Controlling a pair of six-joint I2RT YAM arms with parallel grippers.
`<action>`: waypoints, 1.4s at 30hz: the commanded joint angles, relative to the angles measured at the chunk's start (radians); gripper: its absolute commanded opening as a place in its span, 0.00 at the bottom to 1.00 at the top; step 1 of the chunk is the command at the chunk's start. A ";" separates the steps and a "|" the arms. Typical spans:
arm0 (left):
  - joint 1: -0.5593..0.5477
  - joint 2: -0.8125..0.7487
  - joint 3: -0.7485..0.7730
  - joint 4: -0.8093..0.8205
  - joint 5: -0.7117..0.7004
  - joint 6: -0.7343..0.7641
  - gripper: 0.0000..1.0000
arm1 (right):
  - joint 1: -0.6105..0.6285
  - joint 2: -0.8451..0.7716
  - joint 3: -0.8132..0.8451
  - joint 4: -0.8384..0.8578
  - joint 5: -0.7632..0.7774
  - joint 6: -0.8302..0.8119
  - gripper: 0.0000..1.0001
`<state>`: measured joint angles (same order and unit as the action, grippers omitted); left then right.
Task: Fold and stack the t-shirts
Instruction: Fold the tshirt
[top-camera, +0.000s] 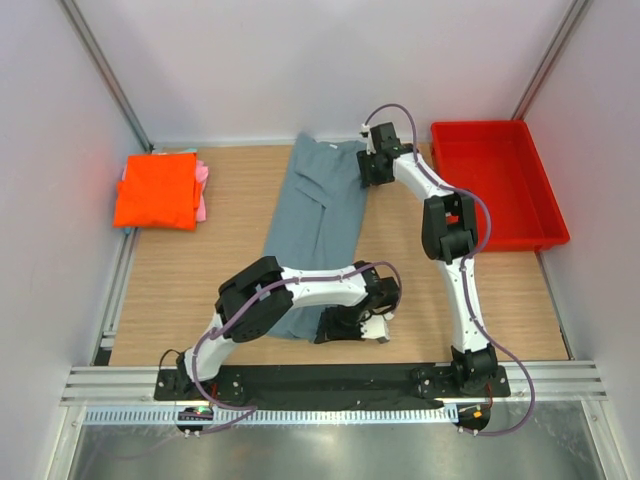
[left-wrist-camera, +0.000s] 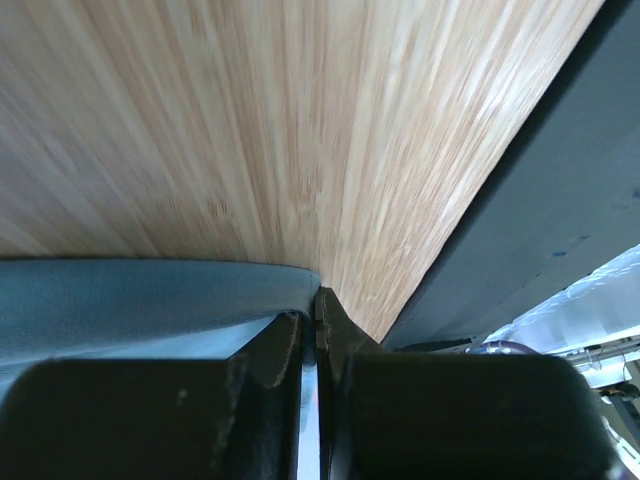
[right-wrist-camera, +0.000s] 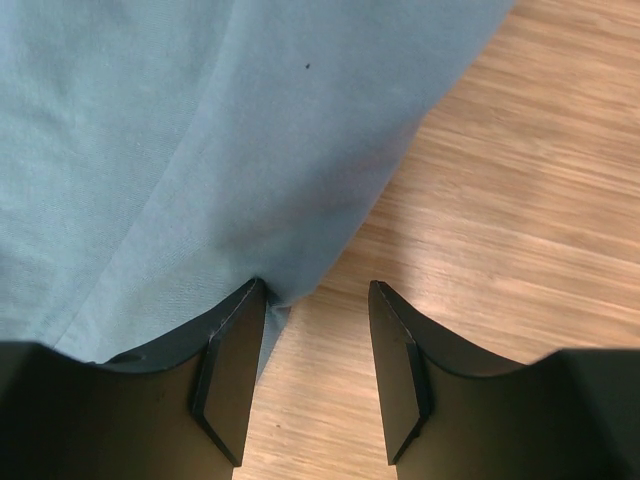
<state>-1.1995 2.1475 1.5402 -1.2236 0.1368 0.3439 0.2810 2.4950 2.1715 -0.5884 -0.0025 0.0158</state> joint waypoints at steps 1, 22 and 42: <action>-0.032 0.083 0.046 0.173 0.098 0.014 0.01 | -0.003 0.059 0.057 -0.028 -0.037 0.024 0.52; -0.087 0.307 0.494 0.052 0.084 0.043 0.00 | -0.005 0.100 0.148 -0.002 -0.165 0.067 0.53; 0.092 -0.452 0.069 0.173 0.019 -0.210 1.00 | -0.068 -0.732 -0.637 0.107 -0.255 0.156 0.54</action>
<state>-1.2087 1.6989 1.5887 -1.0504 0.0635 0.2230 0.2111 1.8721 1.6062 -0.4938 -0.1539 0.1024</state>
